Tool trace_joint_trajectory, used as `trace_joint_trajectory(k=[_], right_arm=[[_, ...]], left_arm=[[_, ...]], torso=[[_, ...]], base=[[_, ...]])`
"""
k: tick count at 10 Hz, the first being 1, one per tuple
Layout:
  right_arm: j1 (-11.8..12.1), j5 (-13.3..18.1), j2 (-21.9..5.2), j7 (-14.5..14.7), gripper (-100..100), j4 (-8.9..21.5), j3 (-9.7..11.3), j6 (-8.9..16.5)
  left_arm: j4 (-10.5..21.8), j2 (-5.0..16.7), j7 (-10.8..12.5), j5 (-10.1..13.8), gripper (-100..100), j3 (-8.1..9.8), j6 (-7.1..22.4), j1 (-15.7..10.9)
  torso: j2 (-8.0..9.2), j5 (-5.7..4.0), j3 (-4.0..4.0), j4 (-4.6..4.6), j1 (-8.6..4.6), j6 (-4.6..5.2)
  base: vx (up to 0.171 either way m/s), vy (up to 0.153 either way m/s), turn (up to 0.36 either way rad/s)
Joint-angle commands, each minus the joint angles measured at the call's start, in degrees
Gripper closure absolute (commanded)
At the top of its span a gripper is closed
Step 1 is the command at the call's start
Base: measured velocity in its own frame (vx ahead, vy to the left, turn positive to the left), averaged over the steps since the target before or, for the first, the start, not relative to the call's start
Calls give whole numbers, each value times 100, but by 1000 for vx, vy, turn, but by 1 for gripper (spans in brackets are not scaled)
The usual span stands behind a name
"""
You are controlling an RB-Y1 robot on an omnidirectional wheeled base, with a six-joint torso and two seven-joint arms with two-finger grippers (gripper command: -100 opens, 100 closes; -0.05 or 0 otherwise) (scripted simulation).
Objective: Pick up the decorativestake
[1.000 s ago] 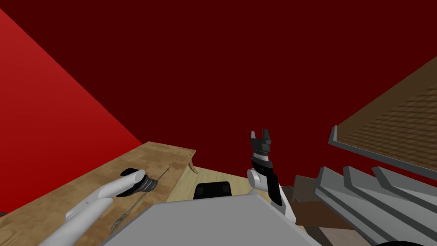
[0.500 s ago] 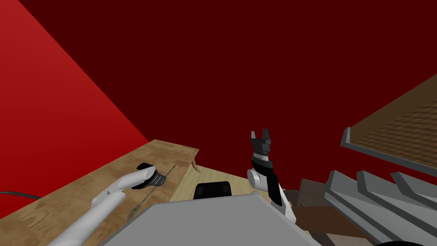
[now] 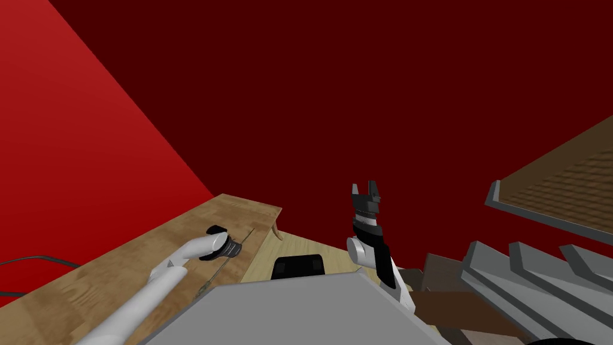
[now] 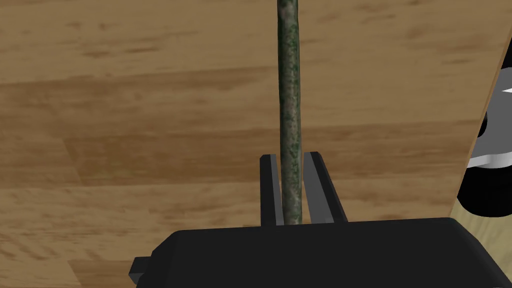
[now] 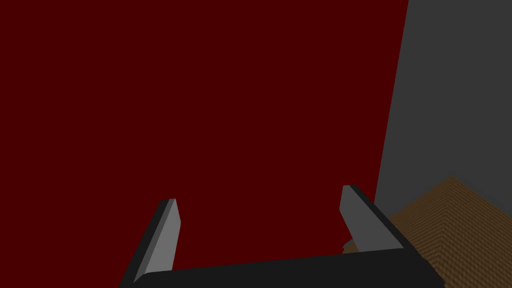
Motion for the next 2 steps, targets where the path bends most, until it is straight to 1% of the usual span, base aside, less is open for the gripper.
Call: trace_joint_trajectory(k=[1,2], right_arm=[[0,0,0,0,0,0,0,0],[0,0,0,0,0,0,0,0]], left_arm=[[0,0,0,0,100,0,0,0],[-19,-3,34,-1,0,-5,-2,0]], torso=[[0,0,0,0,0,0],[-1,-1,-1,-2,-2,-4]], base=[[0,0,0],[0,0,0]])
